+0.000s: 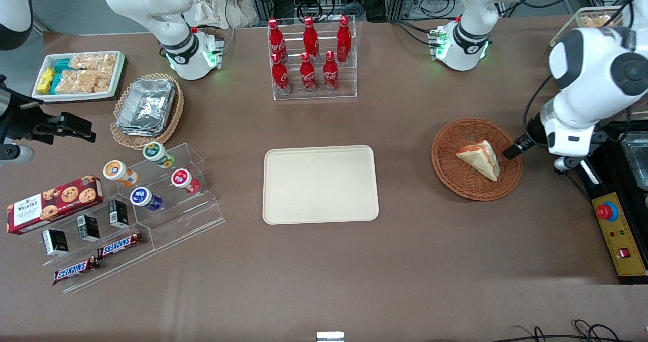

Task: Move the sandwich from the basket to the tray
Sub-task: 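Move the left gripper down over the sandwich in the wicker basket, then close the left gripper on the triangular sandwich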

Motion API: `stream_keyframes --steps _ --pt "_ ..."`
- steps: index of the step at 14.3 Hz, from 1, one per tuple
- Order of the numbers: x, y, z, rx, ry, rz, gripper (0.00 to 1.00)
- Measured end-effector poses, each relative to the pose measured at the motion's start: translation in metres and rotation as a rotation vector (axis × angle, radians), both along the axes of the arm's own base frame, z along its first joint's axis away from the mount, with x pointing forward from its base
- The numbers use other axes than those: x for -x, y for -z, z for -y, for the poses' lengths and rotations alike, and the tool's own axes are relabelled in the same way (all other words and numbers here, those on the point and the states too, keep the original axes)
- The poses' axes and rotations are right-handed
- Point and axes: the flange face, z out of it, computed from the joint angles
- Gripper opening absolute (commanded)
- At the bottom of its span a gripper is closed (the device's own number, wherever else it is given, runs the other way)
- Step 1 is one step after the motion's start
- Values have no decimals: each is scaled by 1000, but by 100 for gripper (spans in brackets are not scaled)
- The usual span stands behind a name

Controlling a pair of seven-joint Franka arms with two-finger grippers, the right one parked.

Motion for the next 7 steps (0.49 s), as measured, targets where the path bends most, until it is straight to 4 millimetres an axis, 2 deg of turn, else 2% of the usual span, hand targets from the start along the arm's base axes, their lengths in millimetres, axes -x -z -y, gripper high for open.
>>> stream_keyframes --steps 7 --pt "25 87 4 -5 -114 38 100"
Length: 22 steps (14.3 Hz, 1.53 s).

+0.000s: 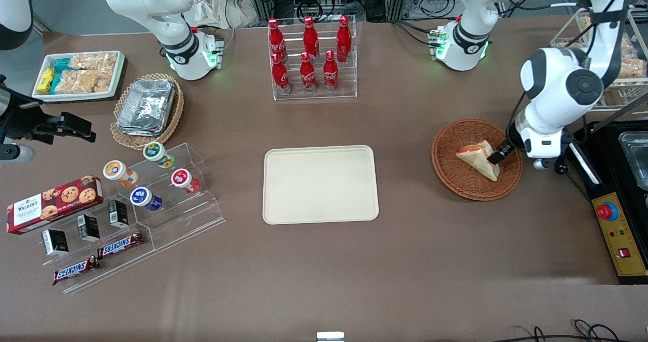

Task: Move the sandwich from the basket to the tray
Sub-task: 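Close the left gripper on the triangular sandwich, then lift the sandwich up out of the basket with the left gripper, then carry the sandwich over the beige tray and lower it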

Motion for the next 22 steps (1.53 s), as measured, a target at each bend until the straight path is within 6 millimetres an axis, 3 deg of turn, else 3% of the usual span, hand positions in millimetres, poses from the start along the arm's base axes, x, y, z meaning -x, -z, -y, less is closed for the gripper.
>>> stream_keyframes --steps 5,6,7,8,11,15,18,20,22 --pt "9 50 12 -3 -22 -5 99" --pt "11 59 13 -3 -21 -6 68" --pt "14 67 16 -3 -16 -12 20" --pt "16 74 20 -3 -15 -18 0" --pt "13 73 24 0 -77 -2 0" --pt "2 39 24 12 -127 79 0" --pt "-4 -2 25 15 -134 99 0" --pt "-17 -48 33 6 -103 67 0" --pt "-32 -110 57 -7 16 -1 0"
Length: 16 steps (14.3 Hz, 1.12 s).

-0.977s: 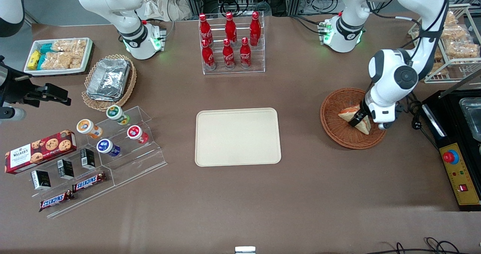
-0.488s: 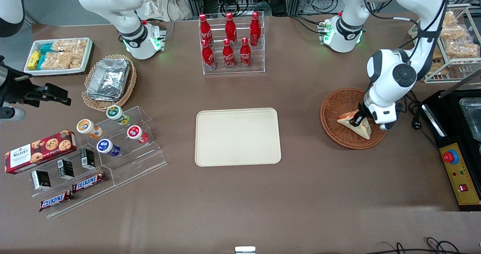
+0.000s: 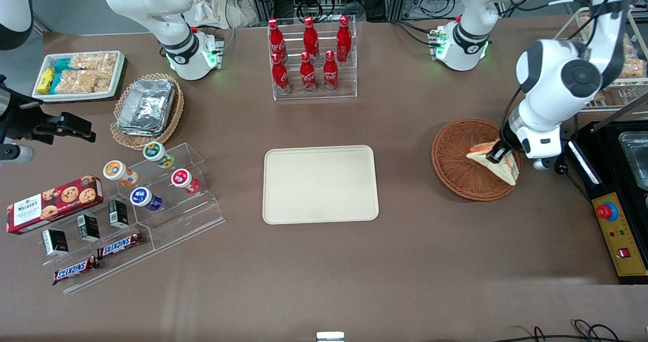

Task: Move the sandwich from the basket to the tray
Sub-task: 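Carry the sandwich over the beige tray and lower it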

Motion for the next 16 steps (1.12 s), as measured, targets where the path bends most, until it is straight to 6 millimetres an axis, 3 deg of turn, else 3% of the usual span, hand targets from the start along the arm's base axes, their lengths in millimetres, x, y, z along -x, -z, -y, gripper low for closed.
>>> stream_keyframes --steps 2,3,5,7,10,13,16 --pt "-9 -56 44 -2 159 -11 0" --pt "-9 -71 72 -1 229 -3 0" --pt "0 -66 134 2 348 -20 0" --pt "15 -34 190 -19 476 -71 0" --pt "36 24 256 -45 644 -120 0" --pt "50 80 305 3 740 -124 0" --pt "52 122 328 27 793 -100 0"
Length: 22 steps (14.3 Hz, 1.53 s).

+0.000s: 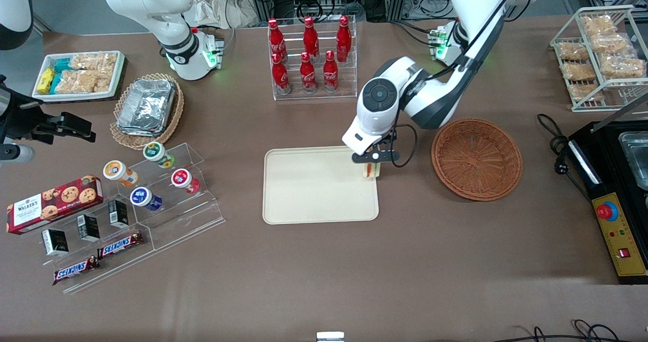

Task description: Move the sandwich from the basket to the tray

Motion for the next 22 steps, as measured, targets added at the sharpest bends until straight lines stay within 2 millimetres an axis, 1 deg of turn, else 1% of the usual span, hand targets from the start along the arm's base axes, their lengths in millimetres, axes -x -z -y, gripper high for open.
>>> stream_keyframes --steps 3,5,6,7,8,10,12,14,15,16,17,18,19,20,21,22 --pt "-6 32 7 12 38 23 0" --pt "-10 46 10 19 57 38 0" --pt "-12 51 11 22 60 39 3" --pt "-15 54 12 25 61 38 47" --pt "-19 57 14 27 61 39 99" --pt "-25 63 15 22 72 48 100" --pt "-30 64 14 22 68 53 100" --pt "-34 58 16 26 40 66 100" --pt "-38 52 18 32 27 77 100" --pt "-42 42 19 37 14 92 100" --pt "-48 25 19 33 -1 106 100" --pt "-56 0 17 21 -21 119 100" --pt "-65 -35 13 5 -51 130 100" --pt "-75 -79 2 -8 -91 140 99" --pt "-84 -126 -17 -18 -140 148 99" --pt "-94 -176 -44 -24 -191 150 99"
